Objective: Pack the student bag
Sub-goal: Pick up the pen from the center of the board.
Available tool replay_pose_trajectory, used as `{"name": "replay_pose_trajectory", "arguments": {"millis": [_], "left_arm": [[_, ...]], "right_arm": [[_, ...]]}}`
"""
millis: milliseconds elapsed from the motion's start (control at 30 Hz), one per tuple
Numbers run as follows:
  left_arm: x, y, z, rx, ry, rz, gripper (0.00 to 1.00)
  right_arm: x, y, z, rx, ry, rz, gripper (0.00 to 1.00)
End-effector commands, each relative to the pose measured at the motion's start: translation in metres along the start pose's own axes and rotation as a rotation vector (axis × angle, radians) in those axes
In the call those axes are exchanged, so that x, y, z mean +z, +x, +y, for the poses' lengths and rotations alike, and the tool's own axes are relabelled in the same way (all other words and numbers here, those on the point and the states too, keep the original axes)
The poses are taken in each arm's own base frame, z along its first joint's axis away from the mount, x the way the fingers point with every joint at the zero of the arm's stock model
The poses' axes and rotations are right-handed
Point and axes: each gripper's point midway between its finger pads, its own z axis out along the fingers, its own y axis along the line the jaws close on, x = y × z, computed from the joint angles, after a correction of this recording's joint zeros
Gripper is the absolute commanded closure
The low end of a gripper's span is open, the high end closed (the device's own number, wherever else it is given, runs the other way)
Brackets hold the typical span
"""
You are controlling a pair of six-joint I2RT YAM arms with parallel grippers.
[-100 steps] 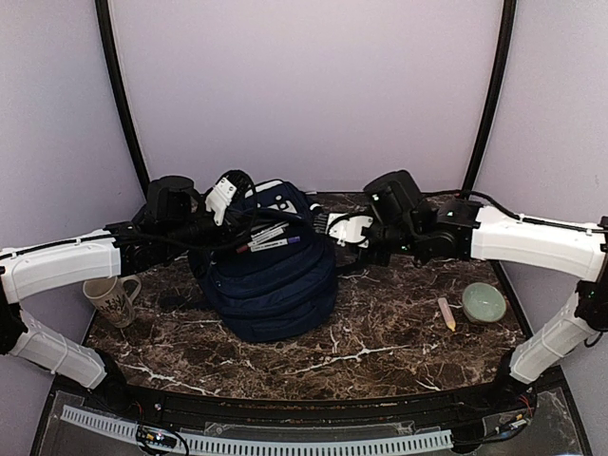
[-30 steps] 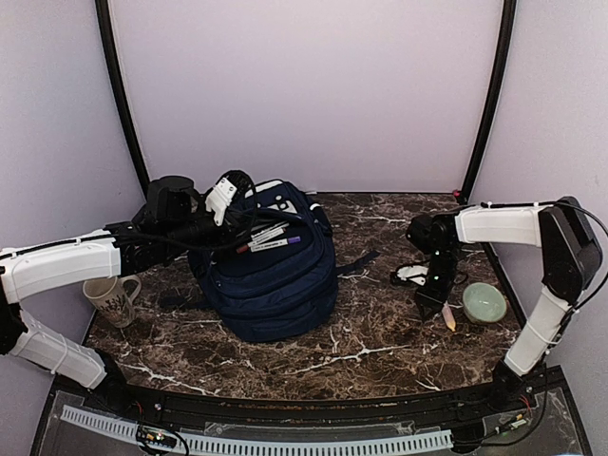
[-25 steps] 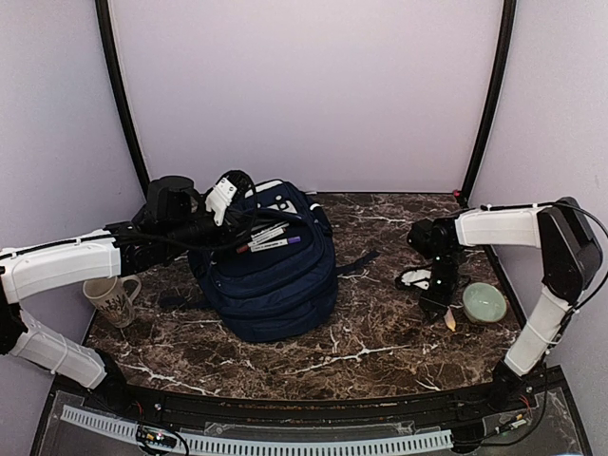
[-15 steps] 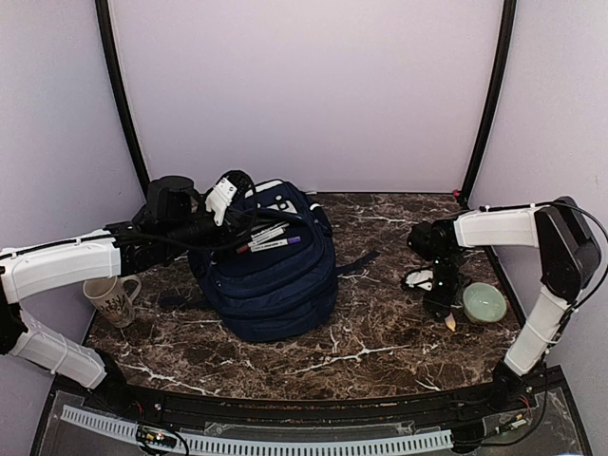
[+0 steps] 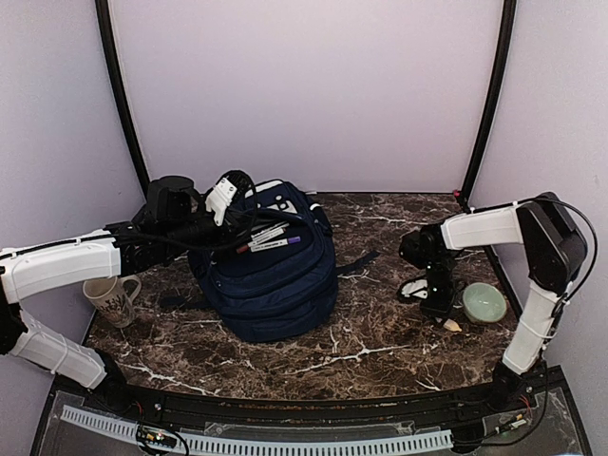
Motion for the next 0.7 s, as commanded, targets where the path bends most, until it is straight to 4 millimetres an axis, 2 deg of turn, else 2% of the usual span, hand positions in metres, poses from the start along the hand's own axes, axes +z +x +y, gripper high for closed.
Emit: {"name": "replay_pose_trajectory", "arguments": {"millis": [0,67,200,300,333,400,500,667], "left_arm": [[-0.017,-0.046,0.01,0.001,-0.03,-0.16,1.0],[-0.017,-0.045,0.01,0.003,-0.031,-0.156,1.0],[-0.017,-0.045,0.012,0.005,-0.038,-0.156,1.0],[-0.017,-0.045,0.012,0.005,-0.039,-0.156,1.0],[-0.017,-0.044,0.011,0.005,-0.038,-0.154,1.0],[-0.016,-0.044,0.011,0.005,-0.037,-0.153,1.0],[-0.016,-0.043,0.01,0.006,-0.031,-0.151,1.0],[-0.016,-0.044,0.008,0.001,-0.022,-0.153,1.0]], "right_arm": [[-0.005,-0.043,0.034,-0.07,-0.118,-0.094,0.75],[-0.004,-0.054,0.045,-0.106,-0.133,-0.098,0.82],[-0.026,-0.092,0.063,-0.192,-0.118,-0.186,0.88],[-0.044,-0.112,0.082,-0.278,-0.098,-0.259,0.89],[-0.048,-0.116,0.088,-0.312,-0.084,-0.278,0.86],[-0.052,-0.117,0.097,-0.372,-0.033,-0.302,0.77],[-0.054,-0.112,0.09,-0.372,0.033,-0.316,0.62],[-0.043,-0.094,0.081,-0.358,0.088,-0.295,0.57]]}}
